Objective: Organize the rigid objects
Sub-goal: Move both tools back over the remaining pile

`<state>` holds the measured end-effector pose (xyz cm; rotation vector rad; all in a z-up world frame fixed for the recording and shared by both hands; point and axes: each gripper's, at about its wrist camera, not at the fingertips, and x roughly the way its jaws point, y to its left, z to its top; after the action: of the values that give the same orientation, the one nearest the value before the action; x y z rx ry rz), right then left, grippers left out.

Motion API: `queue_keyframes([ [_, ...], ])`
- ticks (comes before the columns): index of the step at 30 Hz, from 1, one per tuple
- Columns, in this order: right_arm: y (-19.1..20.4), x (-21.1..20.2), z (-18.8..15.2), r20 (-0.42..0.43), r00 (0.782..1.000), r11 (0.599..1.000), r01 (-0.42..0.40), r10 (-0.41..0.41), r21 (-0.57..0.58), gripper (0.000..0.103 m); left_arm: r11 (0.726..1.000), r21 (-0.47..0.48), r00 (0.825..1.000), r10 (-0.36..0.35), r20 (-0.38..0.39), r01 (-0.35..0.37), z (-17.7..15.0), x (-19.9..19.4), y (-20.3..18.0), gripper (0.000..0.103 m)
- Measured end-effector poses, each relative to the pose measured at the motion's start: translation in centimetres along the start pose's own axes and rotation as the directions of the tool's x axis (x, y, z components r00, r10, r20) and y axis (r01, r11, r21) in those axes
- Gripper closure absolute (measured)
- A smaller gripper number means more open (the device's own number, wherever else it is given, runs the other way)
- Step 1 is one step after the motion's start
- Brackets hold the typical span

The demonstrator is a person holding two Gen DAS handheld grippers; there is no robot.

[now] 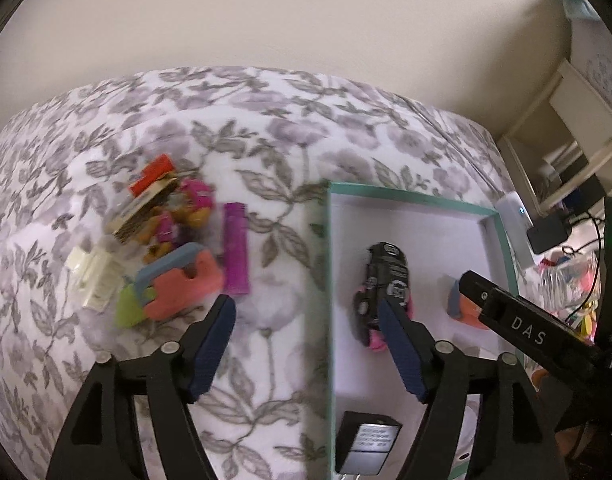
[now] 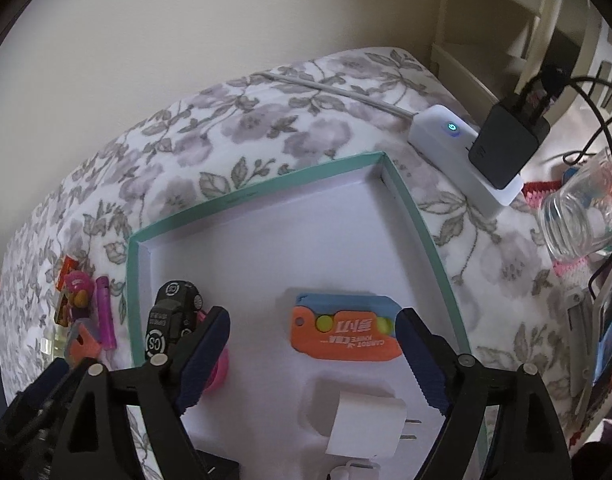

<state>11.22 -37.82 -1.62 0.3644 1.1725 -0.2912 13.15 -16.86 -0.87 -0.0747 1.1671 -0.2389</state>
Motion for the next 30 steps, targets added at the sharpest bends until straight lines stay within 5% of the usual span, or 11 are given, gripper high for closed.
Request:
queue_keyframes([
  [3, 0.9, -0.1, -0.1, 0.003, 1.0, 1.0, 0.007, -0.007, -0.027, 0.006, 1.0, -0.021, 1.0, 0.009, 0.004, -0.009, -0.1, -0.6, 1.2, 0.019],
  [9, 3.0, -0.9, -0.5, 0.017, 1.0, 0.997, 0.019, -0.018, -0.072, 0.002, 0.997, -0.083, 1.0, -0.002, -0.003, 0.002, -0.2, -1.6, 3.9, 0.018],
  [14, 5.0, -1.8, -0.7, 0.043, 0.999, 0.995, 0.003, 0.001, -0.098, 0.0, 0.986, -0.165, 0.999, 0.028, 0.024, -0.024, -0.1, -2.8, 7.7, 0.006],
  [30, 13.1, -2.0, -2.5, 0.055, 0.986, 0.968, -0.14, 0.155, -0.209, 0.0, 0.893, -0.431, 0.985, 0.166, 0.042, -0.132, 0.0, -4.7, 21.6, 0.006],
])
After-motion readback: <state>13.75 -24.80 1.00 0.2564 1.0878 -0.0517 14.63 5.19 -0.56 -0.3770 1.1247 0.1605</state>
